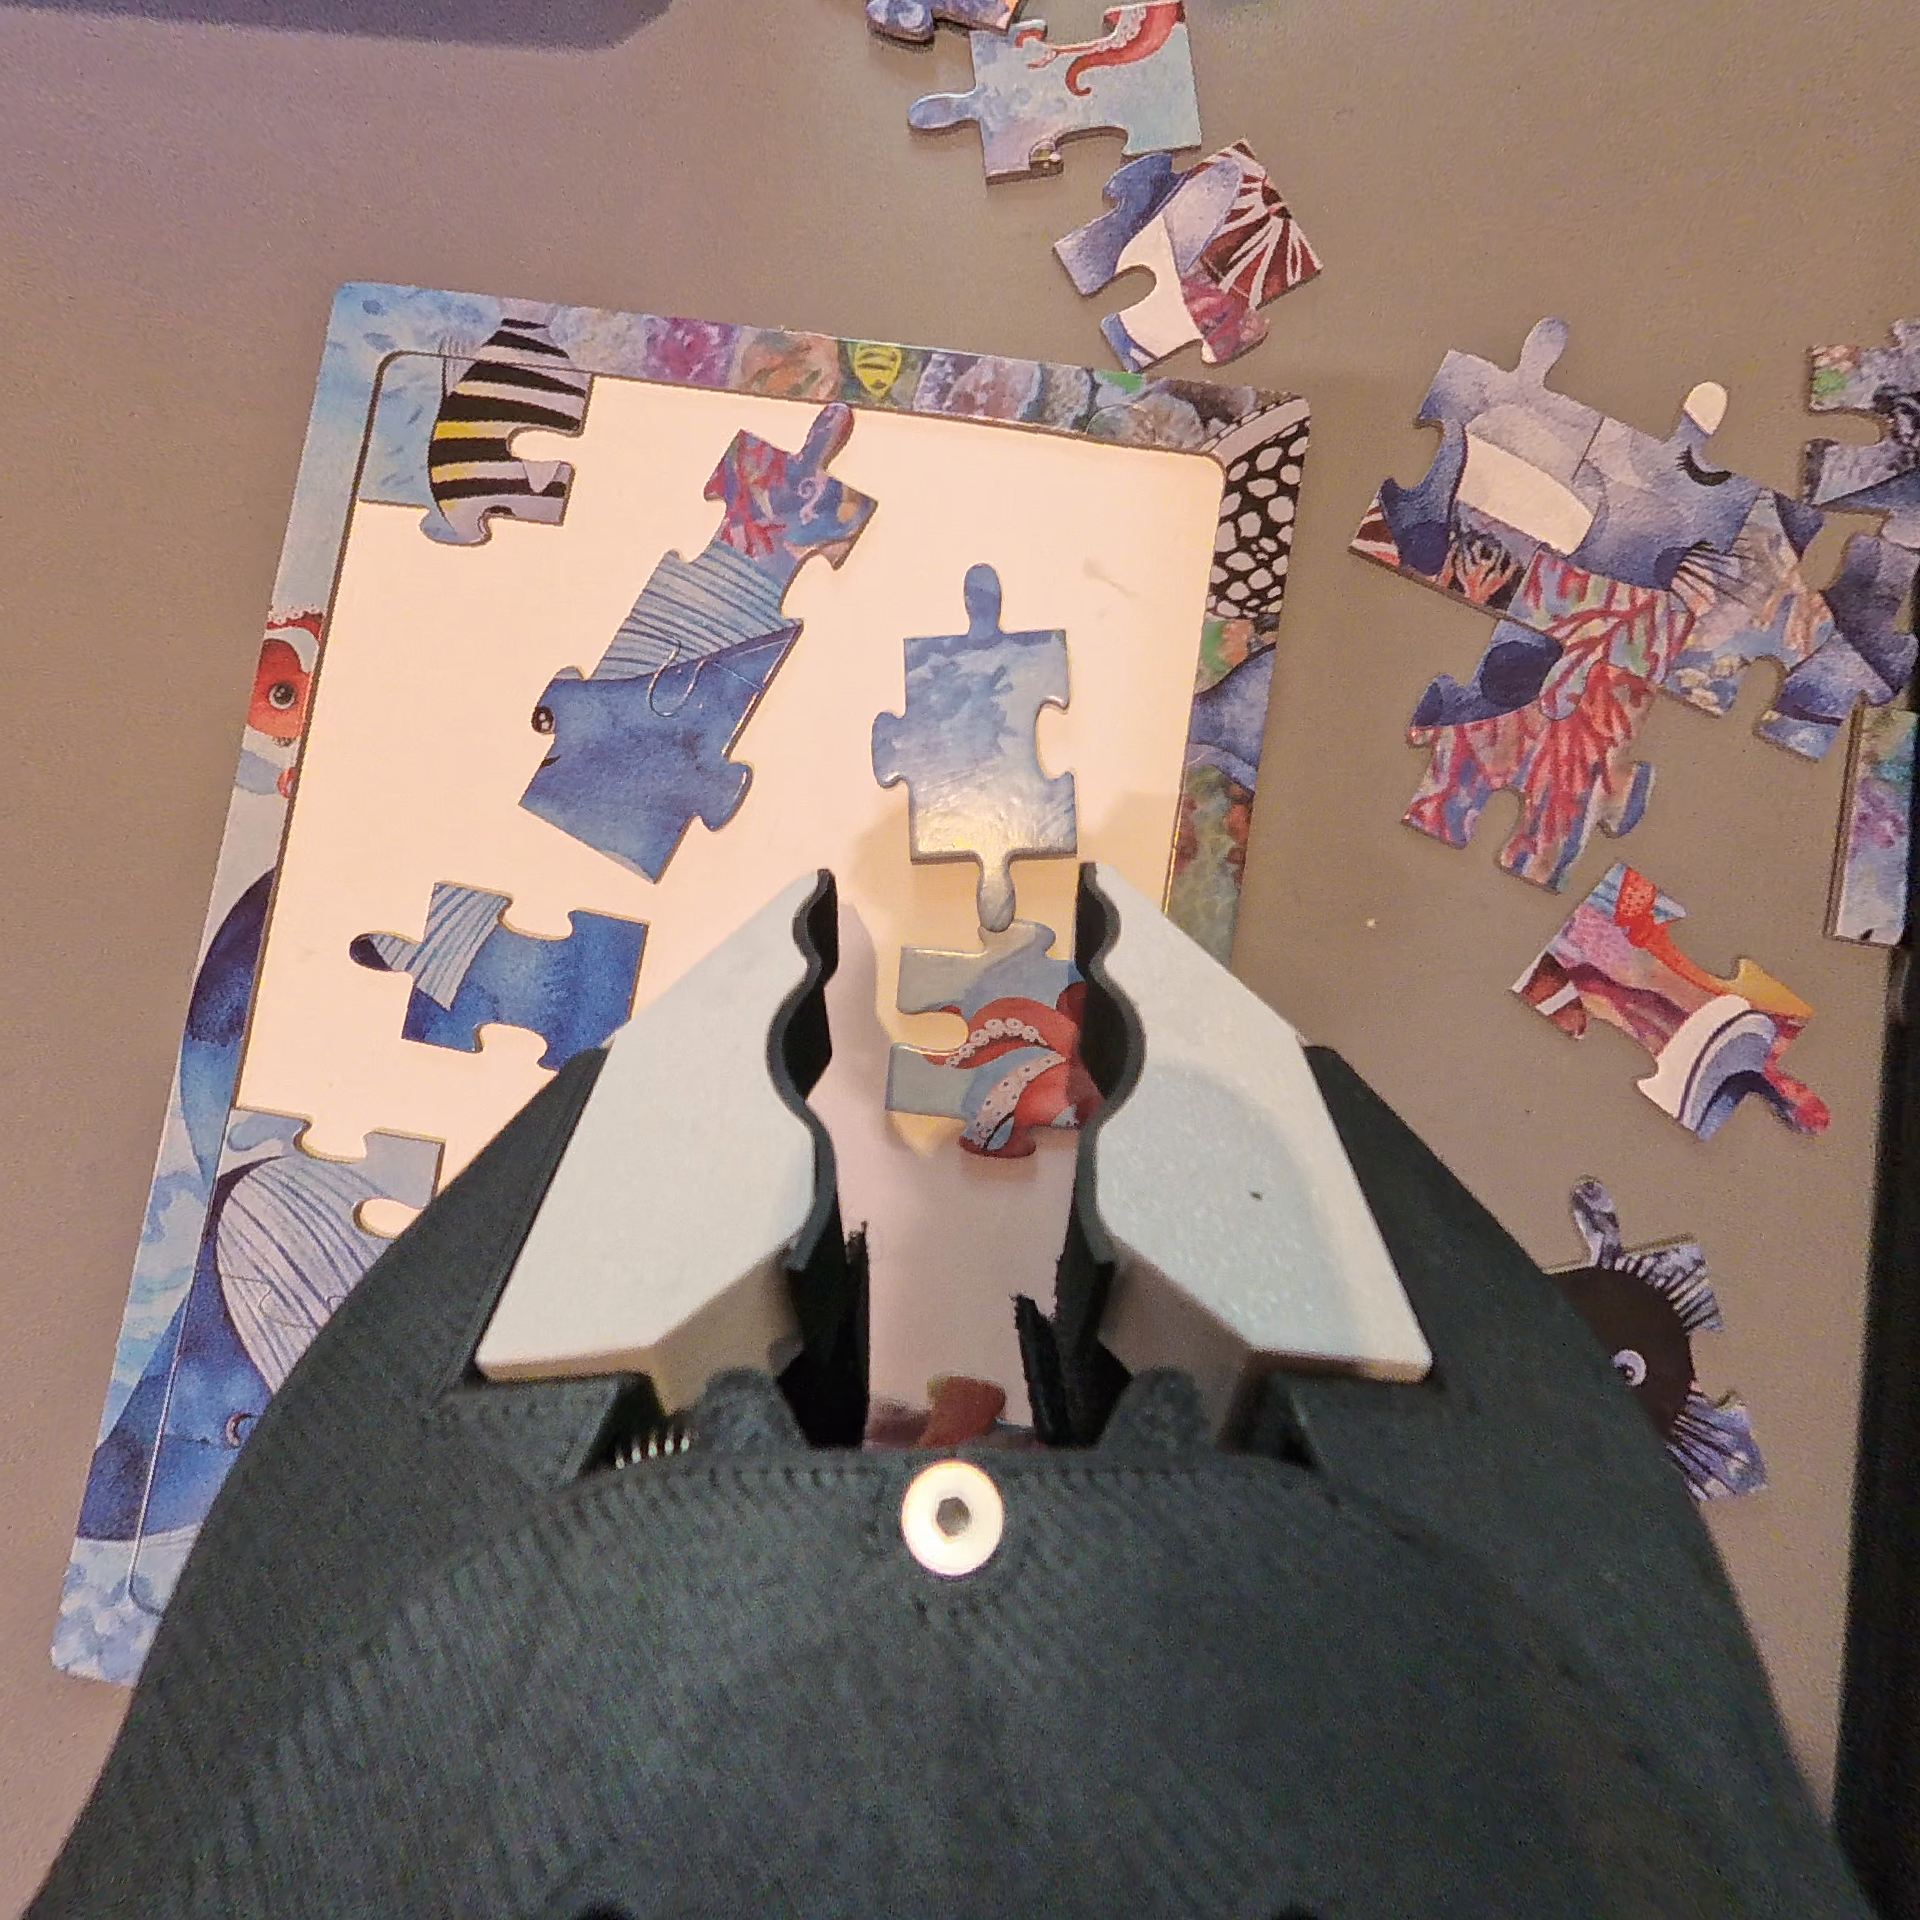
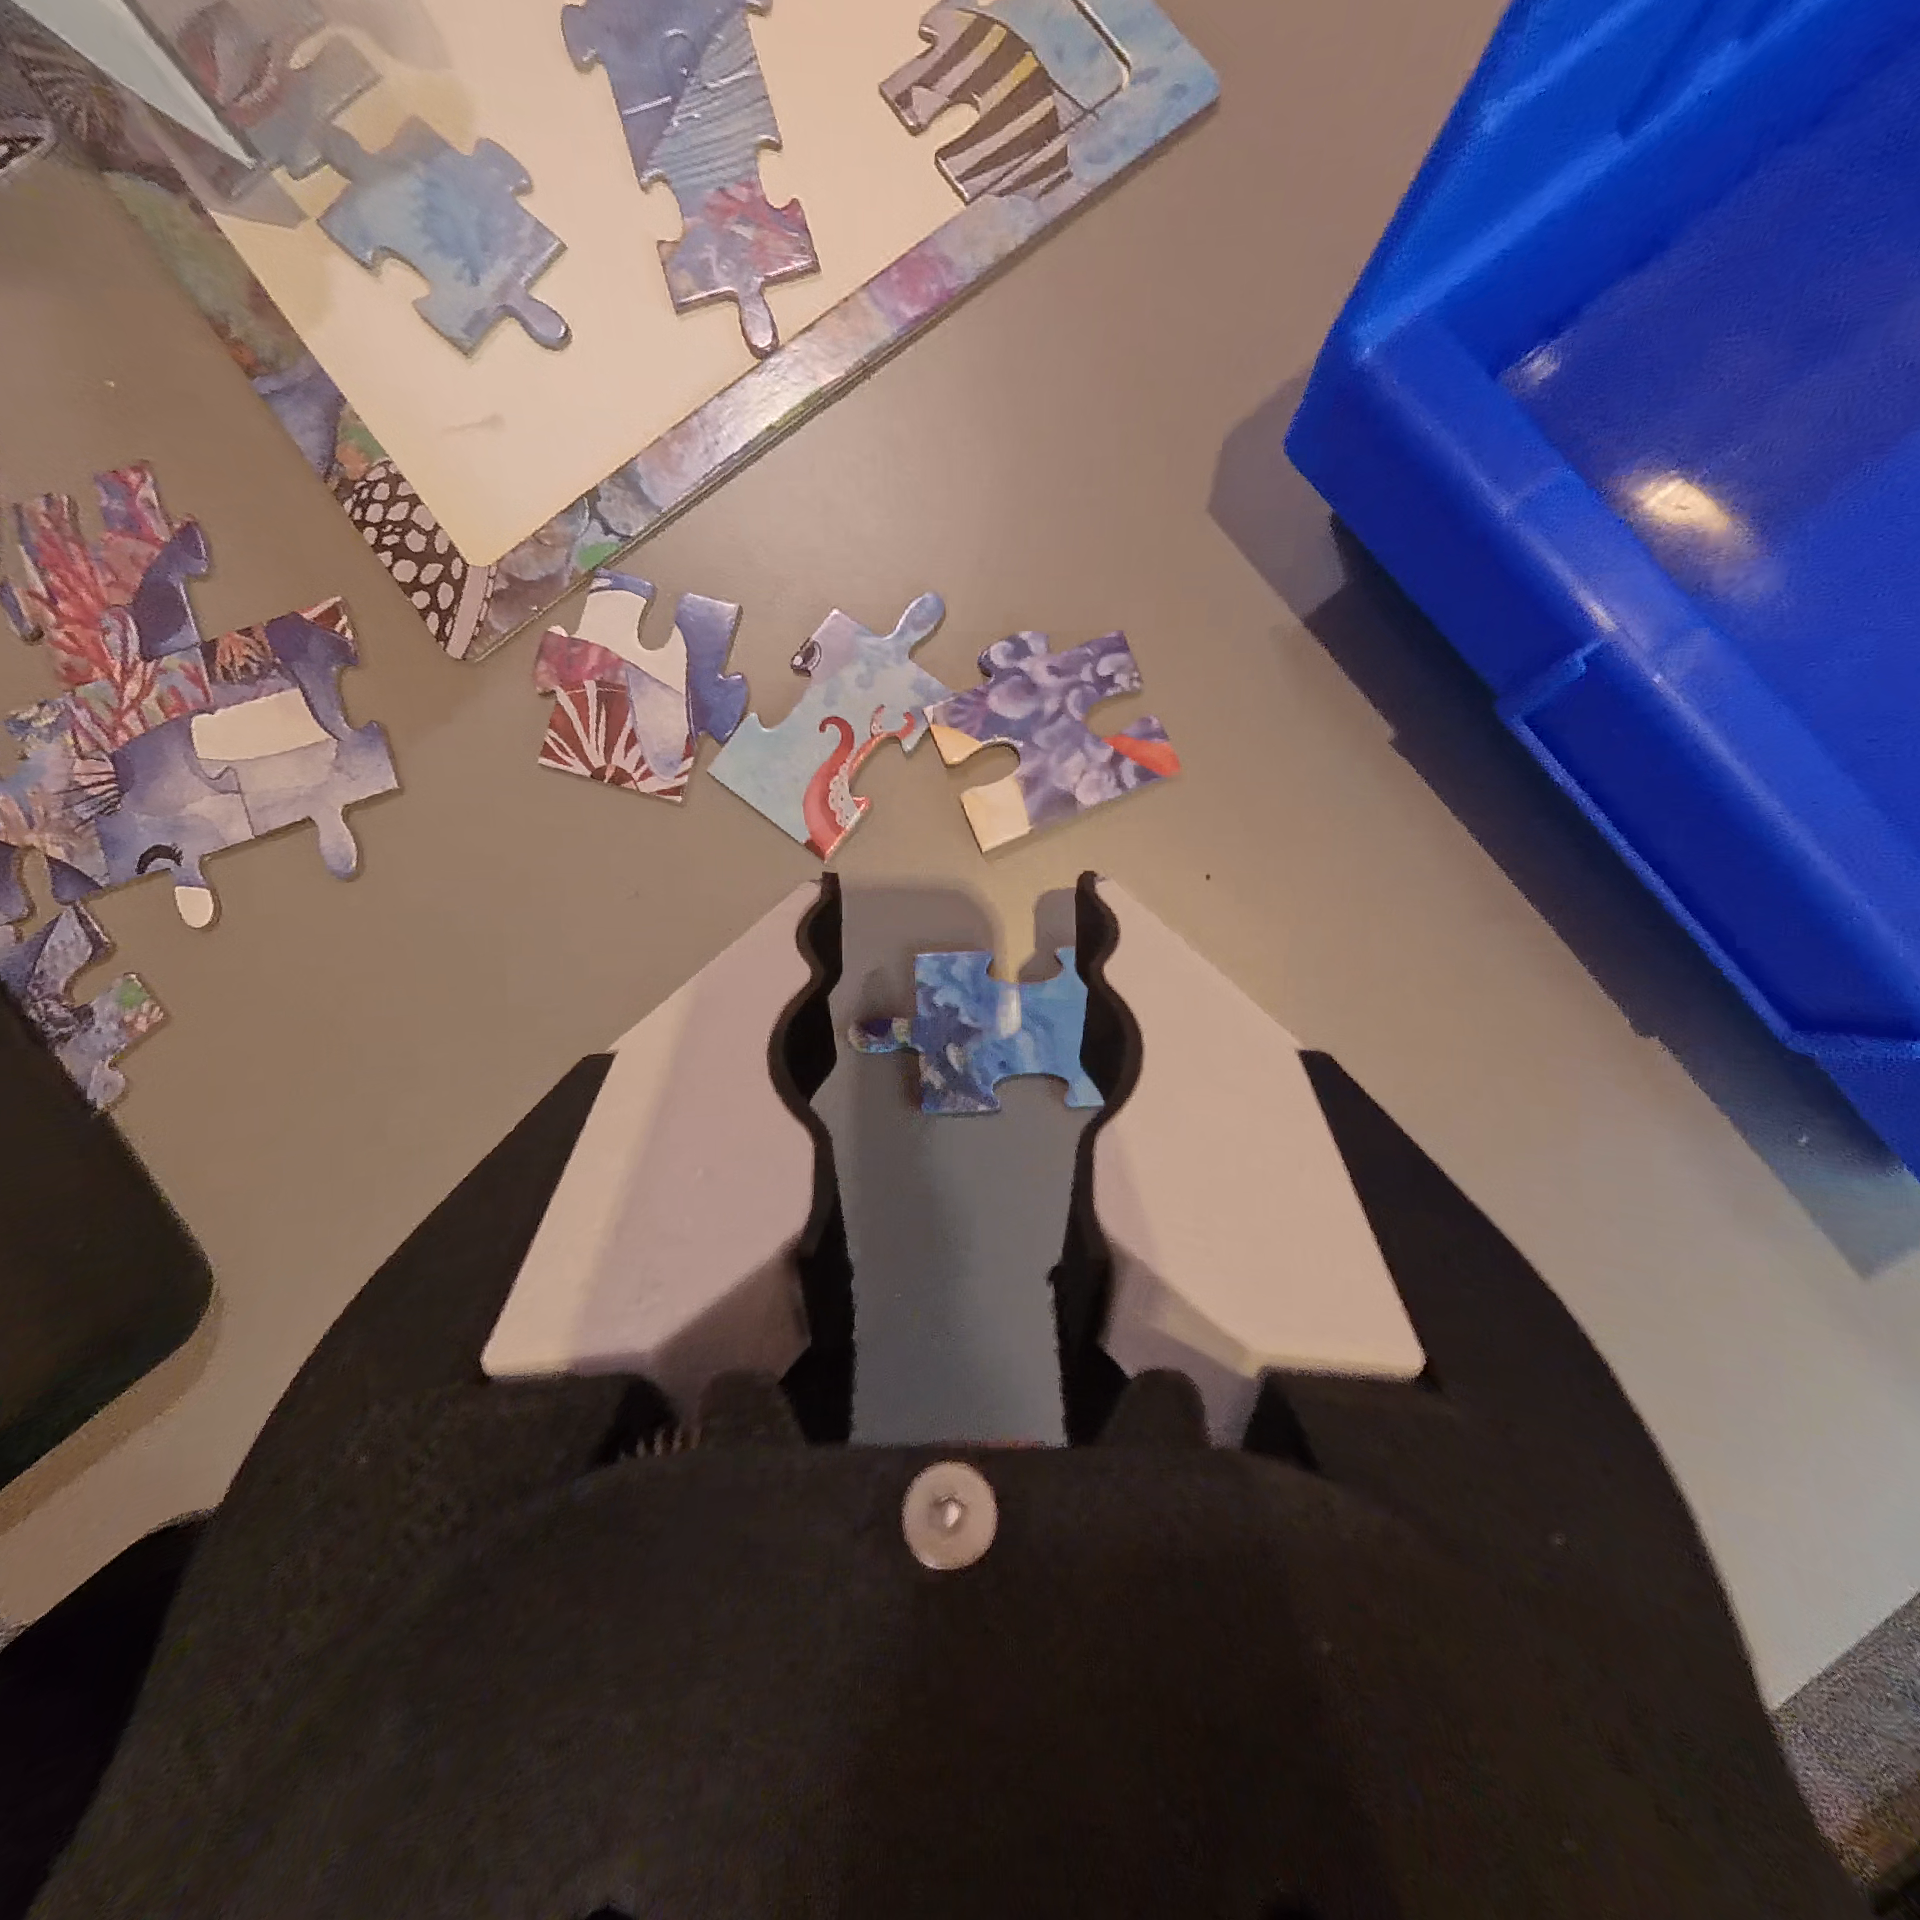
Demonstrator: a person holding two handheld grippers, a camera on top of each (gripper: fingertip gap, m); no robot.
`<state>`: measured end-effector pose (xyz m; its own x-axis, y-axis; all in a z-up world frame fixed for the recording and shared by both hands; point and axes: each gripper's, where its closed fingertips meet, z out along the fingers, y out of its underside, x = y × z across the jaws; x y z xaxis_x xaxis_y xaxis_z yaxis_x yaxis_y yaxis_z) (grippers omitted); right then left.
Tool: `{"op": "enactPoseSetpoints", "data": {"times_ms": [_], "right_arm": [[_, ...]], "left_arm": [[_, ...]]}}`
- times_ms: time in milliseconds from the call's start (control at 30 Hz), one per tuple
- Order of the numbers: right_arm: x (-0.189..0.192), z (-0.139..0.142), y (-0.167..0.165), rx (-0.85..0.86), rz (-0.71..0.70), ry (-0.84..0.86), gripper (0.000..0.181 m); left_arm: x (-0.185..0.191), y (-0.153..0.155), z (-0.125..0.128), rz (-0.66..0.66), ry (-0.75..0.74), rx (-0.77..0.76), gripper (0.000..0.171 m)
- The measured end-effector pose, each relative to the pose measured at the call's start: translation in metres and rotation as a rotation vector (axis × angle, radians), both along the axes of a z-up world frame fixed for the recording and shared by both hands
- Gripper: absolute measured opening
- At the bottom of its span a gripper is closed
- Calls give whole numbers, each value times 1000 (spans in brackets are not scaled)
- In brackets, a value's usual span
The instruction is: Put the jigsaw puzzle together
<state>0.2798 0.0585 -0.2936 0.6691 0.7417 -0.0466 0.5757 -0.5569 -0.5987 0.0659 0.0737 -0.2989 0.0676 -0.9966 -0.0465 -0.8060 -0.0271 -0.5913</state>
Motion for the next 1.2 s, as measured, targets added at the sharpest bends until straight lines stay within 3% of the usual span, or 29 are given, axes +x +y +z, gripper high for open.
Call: {"op": "enactPoseSetpoints", "data": {"times_ms": [233,467,800,1033,1100,1200], "right_arm": [[-4,-5,-2,-18,22,-6,42],[-5,-3,21,47,-37,21,62],[-13,-18,43,49,-46,28,62],[-11,-18,46,45,-52,52,43],[-10,-17,44,43,-48,58,16],[-10,-17,44,46,-48,57,14]], "left_arm": [[-3,3,4,8,-2,6,45],[8,-5,7,-12,-26,-2,46],[21,-11,14,-30,-24,24,47],[18,-12,28,-14,-61,18,47],[22,-22,27,-51,-56,6,48],[28,-50,23,-175,-30,0,53]]}}
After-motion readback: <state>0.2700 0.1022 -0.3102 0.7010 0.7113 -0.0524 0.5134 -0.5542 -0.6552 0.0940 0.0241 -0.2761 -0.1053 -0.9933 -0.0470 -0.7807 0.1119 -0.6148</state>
